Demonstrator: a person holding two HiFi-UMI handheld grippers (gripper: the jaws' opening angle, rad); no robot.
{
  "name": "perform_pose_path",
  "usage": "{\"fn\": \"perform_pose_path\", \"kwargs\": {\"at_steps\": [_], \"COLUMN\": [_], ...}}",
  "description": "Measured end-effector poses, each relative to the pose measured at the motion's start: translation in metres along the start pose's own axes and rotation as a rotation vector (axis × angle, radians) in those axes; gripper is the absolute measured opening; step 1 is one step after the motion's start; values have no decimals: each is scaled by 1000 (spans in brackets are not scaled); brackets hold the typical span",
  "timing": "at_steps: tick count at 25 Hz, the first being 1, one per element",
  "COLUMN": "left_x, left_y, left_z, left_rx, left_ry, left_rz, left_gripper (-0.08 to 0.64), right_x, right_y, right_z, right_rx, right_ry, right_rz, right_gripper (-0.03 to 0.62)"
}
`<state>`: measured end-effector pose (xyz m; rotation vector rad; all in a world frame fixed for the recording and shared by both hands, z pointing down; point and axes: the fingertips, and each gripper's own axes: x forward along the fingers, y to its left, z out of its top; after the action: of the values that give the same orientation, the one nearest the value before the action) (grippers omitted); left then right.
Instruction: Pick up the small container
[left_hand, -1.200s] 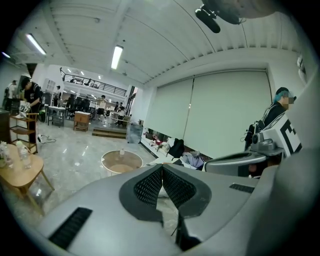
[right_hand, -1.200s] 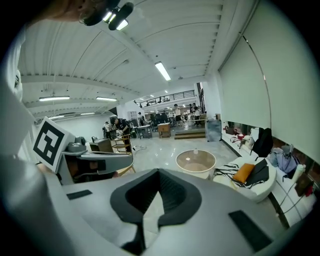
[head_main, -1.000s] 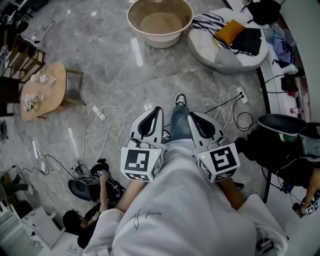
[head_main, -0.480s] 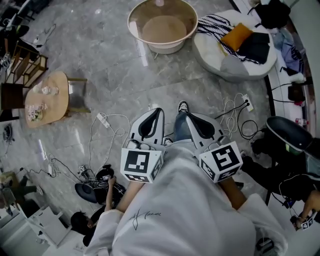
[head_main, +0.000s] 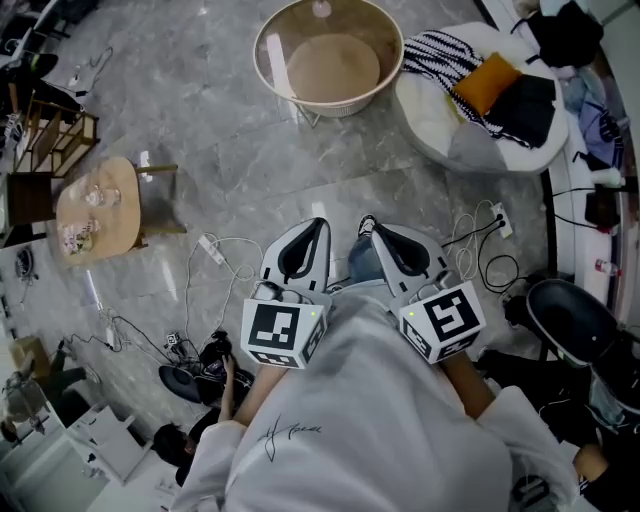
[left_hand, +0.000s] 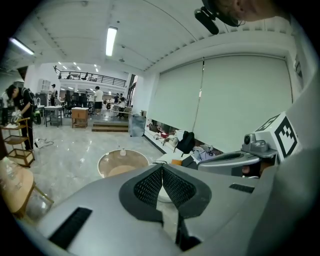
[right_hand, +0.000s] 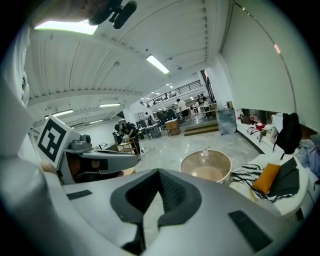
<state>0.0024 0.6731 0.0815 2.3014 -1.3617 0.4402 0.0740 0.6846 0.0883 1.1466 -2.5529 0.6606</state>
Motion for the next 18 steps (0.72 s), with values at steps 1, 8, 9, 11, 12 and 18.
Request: {"fn": "perform_pose_path", "kwargs": {"at_steps": [1,8,9,11,12,18], "left_x": [9,66,72,82,86,96], "left_y": [1,3,3,4,6,7], "left_z": [4,25,28,34,37,49], "left_rx": [0,1,2,3,4,11], "left_ry": [5,43,46,47,44,23], "left_rz": [0,-10,-10,-6,-3,19], "left_gripper": [18,18,18,17,17,17], "right_x": [5,32,35,42,44,46], "right_y": [-6,-54,-61,-70,-73,-88], "right_z": [2,13,14,17,19,30], "right_rx": [6,32,39,39,37,36], "right_ry": [11,71,77,83,81,51], "right_rz": [12,54,58,61,62,66], "right_gripper": [14,15,15,15,15,15]}}
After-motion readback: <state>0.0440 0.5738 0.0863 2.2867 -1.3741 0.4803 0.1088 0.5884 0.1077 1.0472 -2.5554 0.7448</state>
